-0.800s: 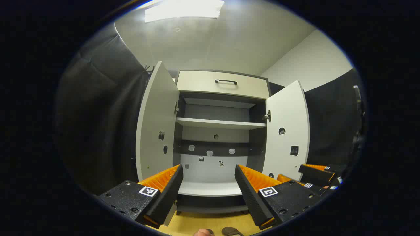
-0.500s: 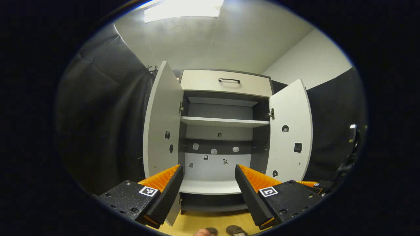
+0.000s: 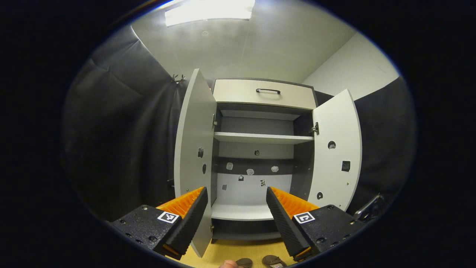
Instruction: Grab one shoe with the right hand and put it into the shoe cabinet, grab the other shoe with the left hand and put it into the shoe cabinet; then close the right door with the right hand and the left door with the left hand.
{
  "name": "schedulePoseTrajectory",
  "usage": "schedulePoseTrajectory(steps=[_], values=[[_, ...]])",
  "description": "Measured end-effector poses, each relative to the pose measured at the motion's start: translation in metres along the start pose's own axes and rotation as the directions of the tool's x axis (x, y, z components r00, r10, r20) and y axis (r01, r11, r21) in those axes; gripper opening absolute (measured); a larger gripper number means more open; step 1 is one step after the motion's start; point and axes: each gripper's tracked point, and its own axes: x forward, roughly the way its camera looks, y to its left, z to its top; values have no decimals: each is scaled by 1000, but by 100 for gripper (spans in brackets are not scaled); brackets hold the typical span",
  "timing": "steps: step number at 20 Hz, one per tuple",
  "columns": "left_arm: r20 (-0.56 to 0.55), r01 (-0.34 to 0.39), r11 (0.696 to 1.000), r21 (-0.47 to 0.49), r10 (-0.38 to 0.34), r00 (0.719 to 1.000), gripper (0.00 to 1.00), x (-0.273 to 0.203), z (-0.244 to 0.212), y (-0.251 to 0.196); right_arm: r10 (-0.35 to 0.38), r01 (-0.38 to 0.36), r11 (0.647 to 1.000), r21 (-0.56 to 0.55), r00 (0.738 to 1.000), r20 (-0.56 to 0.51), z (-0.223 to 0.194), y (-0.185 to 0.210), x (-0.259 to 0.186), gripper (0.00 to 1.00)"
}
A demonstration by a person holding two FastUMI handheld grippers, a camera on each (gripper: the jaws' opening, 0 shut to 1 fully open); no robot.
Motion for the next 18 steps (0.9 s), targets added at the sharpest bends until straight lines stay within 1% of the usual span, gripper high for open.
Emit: schedulePoseTrajectory(steps=[1, 3, 5, 6, 7, 8, 9, 10, 11, 12, 14, 15, 16, 18], values=[[-2, -4, 1000, 0, 4, 1000, 96, 1, 0, 3, -8, 8, 1000, -8, 999, -36, -19, -1, 7, 98], [-5, -16, 1000, 5, 16, 1000, 96, 4, -3, 8, -10, 8, 1000, -25, 994, -110, -56, -1, 20, 99], [-11, -22, 1000, 11, 22, 1000, 96, 6, -5, 12, -11, 4, 999, -33, 982, -190, -92, 0, 29, 98], [-13, -23, 1000, 13, 24, 1000, 92, 7, -6, 14, -7, 1, 1000, -28, 975, -223, -108, 2, 34, 99], [-16, -24, 1000, 14, 24, 1000, 92, 8, -7, 16, -4, -1, 1000, -20, 965, -262, -126, 3, 38, 99], [-19, -24, 1000, 15, 24, 1000, 96, 9, -9, 18, -1, -3, 1000, -10, 954, -299, -139, 6, 41, 98], [-22, -22, 1000, 13, 23, 999, 96, 11, -10, 19, 2, -3, 1000, -3, 942, -335, -155, 9, 45, 99], [-28, -20, 1000, 11, 21, 999, 92, 12, -13, 20, 9, -8, 1000, 5, 930, -366, -167, 13, 47, 99], [-34, -20, 1000, 9, 20, 999, 92, 13, -15, 21, 19, -15, 1000, 13, 919, -393, -180, 17, 50, 99], [-40, -19, 1000, 8, 20, 999, 96, 13, -19, 22, 30, -25, 1000, 18, 910, -414, -189, 22, 53, 99], [-55, -17, 1000, 11, 17, 998, 96, 14, -24, 24, 56, -49, 998, 25, 887, -458, -209, 32, 56, 98], [-64, -15, 1000, 15, 16, 998, 92, 14, -27, 25, 65, -57, 998, 31, 876, -478, -219, 38, 57, 99], [-69, -13, 1000, 18, 14, 997, 96, 15, -29, 27, 70, -61, 998, 33, 866, -495, -228, 43, 59, 99], [-73, -4, 1000, 18, 5, 997, 96, 16, -31, 30, 60, -58, 998, 21, 845, -532, -247, 46, 63, 98]])
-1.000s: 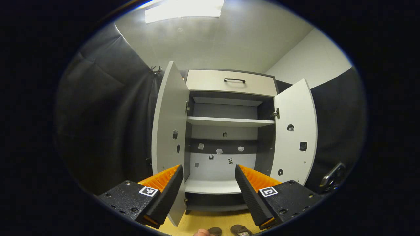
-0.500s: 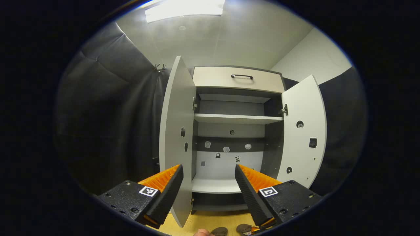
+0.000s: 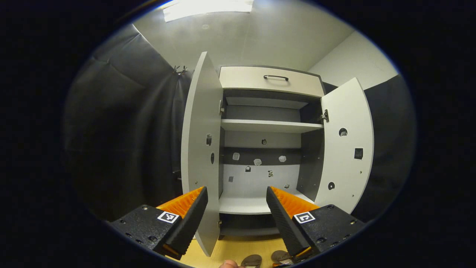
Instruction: Grab one shoe with the right hand and put it into the shoe cabinet, grab the other shoe with the left hand and put it into the shoe cabinet; then close the right door with the right hand and the left door with the left hand.
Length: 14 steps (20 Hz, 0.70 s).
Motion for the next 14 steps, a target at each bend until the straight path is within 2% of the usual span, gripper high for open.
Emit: schedulePoseTrajectory(steps=[3, 6, 7, 8, 9, 11, 13, 14], values=[[-6, 16, 1000, 10, -16, 1000, 96, 2, -1, 5, -24, 22, 999, -37, 998, -51, -17, 2, 24, 96], [-24, 36, 999, 23, -36, 999, 96, 3, -5, 9, -87, 80, 992, -100, 994, -69, -23, -2, 43, 86], [-28, 35, 999, 25, -34, 999, 96, 4, -6, 11, -99, 89, 989, -116, 992, -80, -26, -2, 51, 80], [-33, 30, 999, 25, -29, 999, 96, 5, -7, 12, -123, 110, 983, -149, 989, -84, -26, -5, 54, 70], [-37, 23, 999, 24, -22, 999, 96, 5, -8, 14, -179, 163, 966, -202, 982, -66, -22, -17, 51, 73], [-39, 16, 1000, 23, -15, 999, 96, 7, -9, 13, -185, 164, 960, -227, 980, -72, -24, -17, 57, 34], [-41, -1, 999, 37, 3, 999, 96, 10, -11, 13, -160, 142, 965, -221, 985, -65, -18, -14, 58, 34], [-40, -13, 999, 43, 15, 999, 96, 12, -12, 13, -139, 117, 971, -207, 986, -91, -23, -13, 60, 13]])
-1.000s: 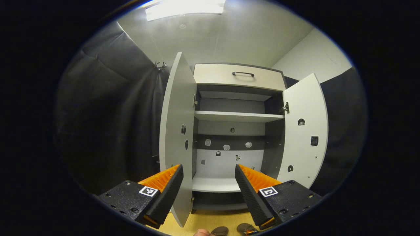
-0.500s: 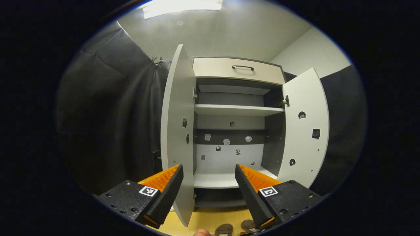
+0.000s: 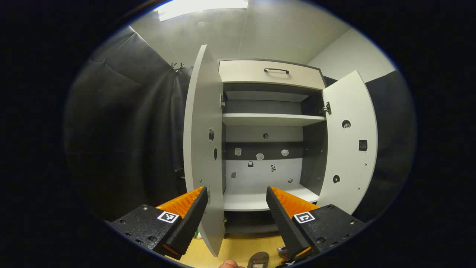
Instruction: Grab one shoe with the right hand and put it into the shoe cabinet, grab the other shoe with the left hand and put it into the shoe cabinet; then close the right door with the right hand and the left door with the left hand.
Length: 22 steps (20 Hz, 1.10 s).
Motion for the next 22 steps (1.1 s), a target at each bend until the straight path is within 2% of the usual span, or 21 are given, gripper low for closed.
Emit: schedulePoseTrajectory(steps=[3, 4, 5, 7, 10, 13, 15, 17, 22], values=[[-14, -18, 1000, -21, 18, 1000, 96, 7, -6, -11, 70, -72, 995, 64, 997, 37, 11, -6, -14, 13], [-20, -20, 999, -28, 20, 1000, 96, 10, -9, -16, 79, -86, 991, 100, 995, 67, 22, -13, -10, 9], [-26, -25, 999, -31, 25, 999, 96, 13, -11, -19, 113, -124, 982, 142, 990, 86, 26, -17, -25, 1], [-29, -29, 999, -39, 28, 999, 96, 18, -14, -28, 169, -191, 955, 225, 979, 114, 37, -23, -40, 1], [-23, -16, 999, -38, 15, 1000, 96, 26, -15, -45, 157, -199, 955, 221, 968, 194, 63, -47, -62, 0], [-22, -8, 1000, -27, 8, 1000, 96, 32, -16, -56, 162, -228, 950, 212, 944, 287, 97, -61, -95, 1], [-24, -8, 1000, -21, 7, 1000, 96, 34, -18, -60, 165, -251, 946, 206, 917, 363, 126, -67, -123, 1], [-26, -14, 1000, -13, 13, 1000, 96, 38, -21, -62, 170, -287, 935, 206, 877, 450, 164, -72, -155, 0], [-34, -47, 999, -13, 46, 998, 96, 44, -25, -57, 138, -318, 934, 160, 738, 661, 280, -90, -230, 0]])
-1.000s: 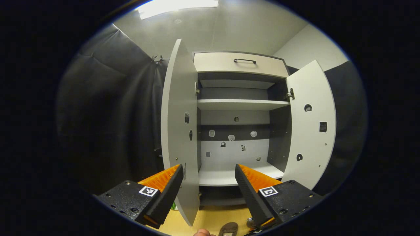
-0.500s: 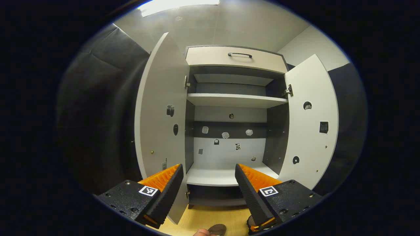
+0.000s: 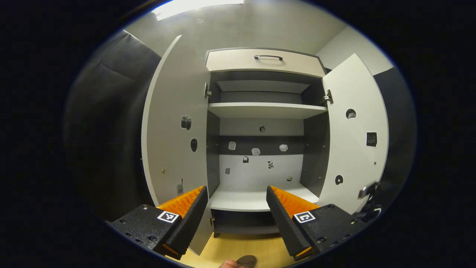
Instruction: Grab one shoe with the right hand and put it into the shoe cabinet, grab the other shoe with the left hand and put it into the shoe cabinet; then close the right door with the right hand and the left door with the left hand.
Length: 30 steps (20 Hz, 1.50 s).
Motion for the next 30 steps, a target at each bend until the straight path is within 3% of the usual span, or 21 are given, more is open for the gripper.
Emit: schedulePoseTrajectory(steps=[5, 6, 12, 18, 19, 20, 27, 28, 29, 30], values=[[2, -49, 999, 15, 49, 999, 93, 2, -2, 12, 6, 3, 998, -59, 989, 150, 85, 5, 49, 0], [3, -60, 998, 17, 60, 998, 96, 3, -3, 14, 2, 10, 998, -66, 986, 167, 98, 5, 61, 0], [-9, -116, 993, 18, 116, 993, 96, 6, -9, 26, -41, 56, 996, -75, 982, 185, 152, -10, 150, 0], [-18, -163, 987, 12, 163, 986, 96, 18, -14, 41, -117, 124, 991, -59, 987, 106, 150, -27, 229, 1], [-18, -166, 986, 12, 166, 986, 93, 20, -14, 43, -120, 125, 991, -52, 989, 86, 145, -29, 240, 1], [-18, -170, 985, 11, 170, 985, 96, 22, -15, 45, -123, 126, 991, -41, 990, 64, 140, -30, 248, 0], [-24, -188, 982, 4, 188, 982, 96, 27, -16, 63, -184, 184, 982, 40, 983, -3, 124, -39, 278, 0], [-24, -187, 982, 2, 187, 982, 97, 26, -16, 64, -178, 179, 982, 60, 984, -27, 120, -40, 282, 17], [-23, -186, 983, 2, 186, 982, 97, 25, -15, 66, -156, 158, 984, 82, 987, -29, 119, -34, 285, 19], [-23, -185, 983, 1, 185, 983, 96, 25, -15, 67, -159, 162, 982, 95, 987, -33, 122, -33, 284, 33]])
